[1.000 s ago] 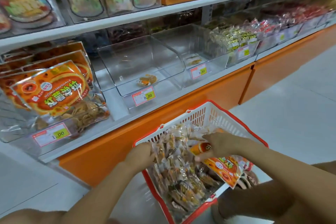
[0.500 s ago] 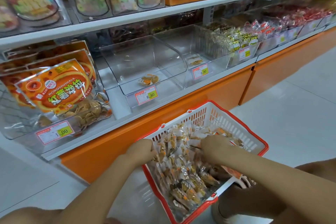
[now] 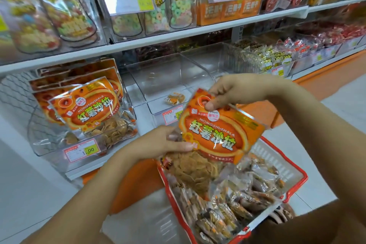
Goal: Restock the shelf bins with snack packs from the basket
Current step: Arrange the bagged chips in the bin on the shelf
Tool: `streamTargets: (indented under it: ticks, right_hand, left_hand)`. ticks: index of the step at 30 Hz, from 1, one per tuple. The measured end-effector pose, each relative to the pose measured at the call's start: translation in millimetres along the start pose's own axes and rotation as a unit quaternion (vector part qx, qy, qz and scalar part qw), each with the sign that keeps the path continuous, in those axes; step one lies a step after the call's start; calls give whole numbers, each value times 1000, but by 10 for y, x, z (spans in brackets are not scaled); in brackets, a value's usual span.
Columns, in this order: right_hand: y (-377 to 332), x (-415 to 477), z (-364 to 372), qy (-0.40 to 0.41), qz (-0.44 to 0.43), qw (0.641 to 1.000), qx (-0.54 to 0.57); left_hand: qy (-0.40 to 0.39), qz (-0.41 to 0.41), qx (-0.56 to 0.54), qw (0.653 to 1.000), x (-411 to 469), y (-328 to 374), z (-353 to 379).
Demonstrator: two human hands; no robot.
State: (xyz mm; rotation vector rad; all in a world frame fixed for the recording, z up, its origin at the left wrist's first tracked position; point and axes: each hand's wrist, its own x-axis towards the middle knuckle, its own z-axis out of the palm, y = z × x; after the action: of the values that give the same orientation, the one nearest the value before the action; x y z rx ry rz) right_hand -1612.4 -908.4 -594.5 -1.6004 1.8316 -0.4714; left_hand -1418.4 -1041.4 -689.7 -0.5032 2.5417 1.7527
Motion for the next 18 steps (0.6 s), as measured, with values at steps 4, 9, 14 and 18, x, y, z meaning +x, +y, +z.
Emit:
streamTargets:
  ticks: [4, 9, 14, 18]
  right_hand:
    - [-209, 252, -141, 33, -38, 995, 91]
    - [-199, 593, -127, 94, -49, 934, 340]
    - [-215, 1080, 347, 9, -55, 957, 286]
    - [-602, 1421, 714, -9, -74, 964, 256]
  left_hand:
    - [40, -6, -149, 988, -197, 80, -128]
    - [175, 29, -275, 945, -414, 58, -529]
    - [317, 57, -292, 900, -598, -117, -975]
    - [366, 75, -282, 884, -719, -232, -1176]
